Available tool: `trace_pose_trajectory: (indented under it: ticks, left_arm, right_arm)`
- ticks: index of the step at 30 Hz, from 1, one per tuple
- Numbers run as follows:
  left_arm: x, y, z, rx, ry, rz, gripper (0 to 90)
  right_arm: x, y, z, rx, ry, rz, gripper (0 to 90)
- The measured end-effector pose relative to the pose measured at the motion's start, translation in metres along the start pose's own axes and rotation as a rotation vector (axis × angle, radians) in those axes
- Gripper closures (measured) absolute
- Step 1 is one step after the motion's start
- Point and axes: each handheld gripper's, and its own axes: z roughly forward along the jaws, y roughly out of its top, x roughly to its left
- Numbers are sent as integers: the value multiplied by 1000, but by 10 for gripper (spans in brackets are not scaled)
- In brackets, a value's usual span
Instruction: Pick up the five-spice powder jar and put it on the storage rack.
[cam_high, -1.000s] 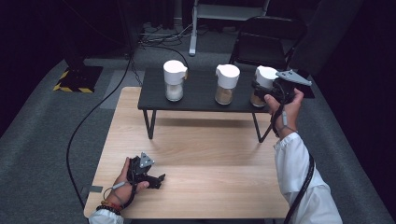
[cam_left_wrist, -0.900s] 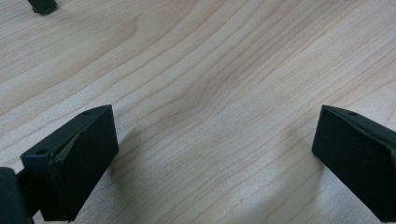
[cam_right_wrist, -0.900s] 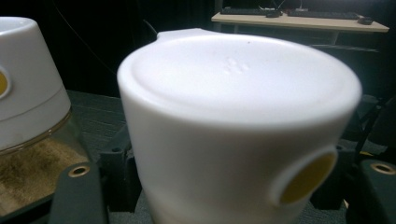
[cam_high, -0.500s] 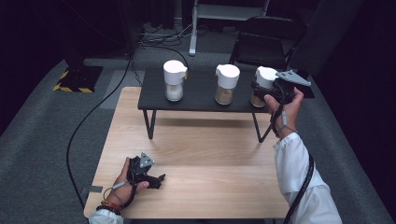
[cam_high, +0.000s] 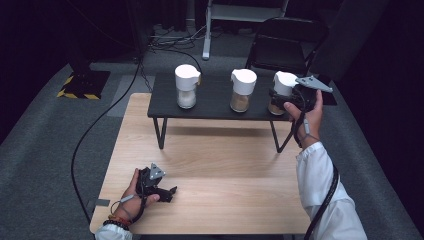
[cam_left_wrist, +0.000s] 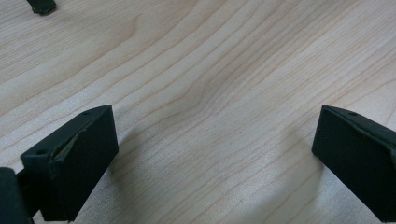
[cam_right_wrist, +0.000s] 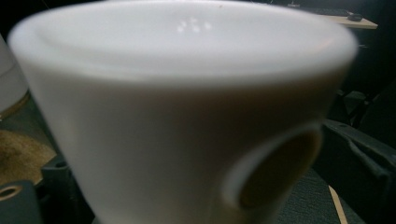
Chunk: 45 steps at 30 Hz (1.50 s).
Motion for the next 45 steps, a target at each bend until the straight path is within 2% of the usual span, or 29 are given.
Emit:
trace_pose_trajectory:
  ticks: [3, 7, 11, 15, 23, 26, 29, 34, 39, 45]
  left_arm:
    - [0, 0, 0, 0, 0, 0, 1]
    - [0, 0, 0, 0, 0, 2, 1]
    - [0, 0, 0, 0, -1, 1, 1]
    - [0, 0, 0, 0, 0, 2, 1]
    - [0, 0, 0, 0, 0, 1, 1]
    - [0, 0, 0, 0, -1, 1, 1]
    - [0, 0, 0, 0, -1, 1, 1]
    - [0, 0, 0, 1, 0, -1, 1]
    - [0, 0, 0, 1, 0, 0, 1]
    - [0, 0, 0, 0, 0, 1, 1]
  right_arm:
    - [-1, -1, 0, -4, 4, -9, 29]
    - [-4, -4, -2, -24, 33, 11, 19]
    - [-1, -6, -4, -34, 32, 3, 6]
    - [-2, -10, -7, -54, 37, 18, 0]
    - [2, -16, -15, -84, 25, -15, 0]
    - [5, -19, -18, -98, 3, -28, 0]
    - [3, -24, -21, -114, 13, -18, 0]
    - [4, -35, -28, -139, 4, -49, 0]
    - [2, -45, -33, -147, -3, -64, 2]
    - [3, -56, -42, -150, 2, -103, 2]
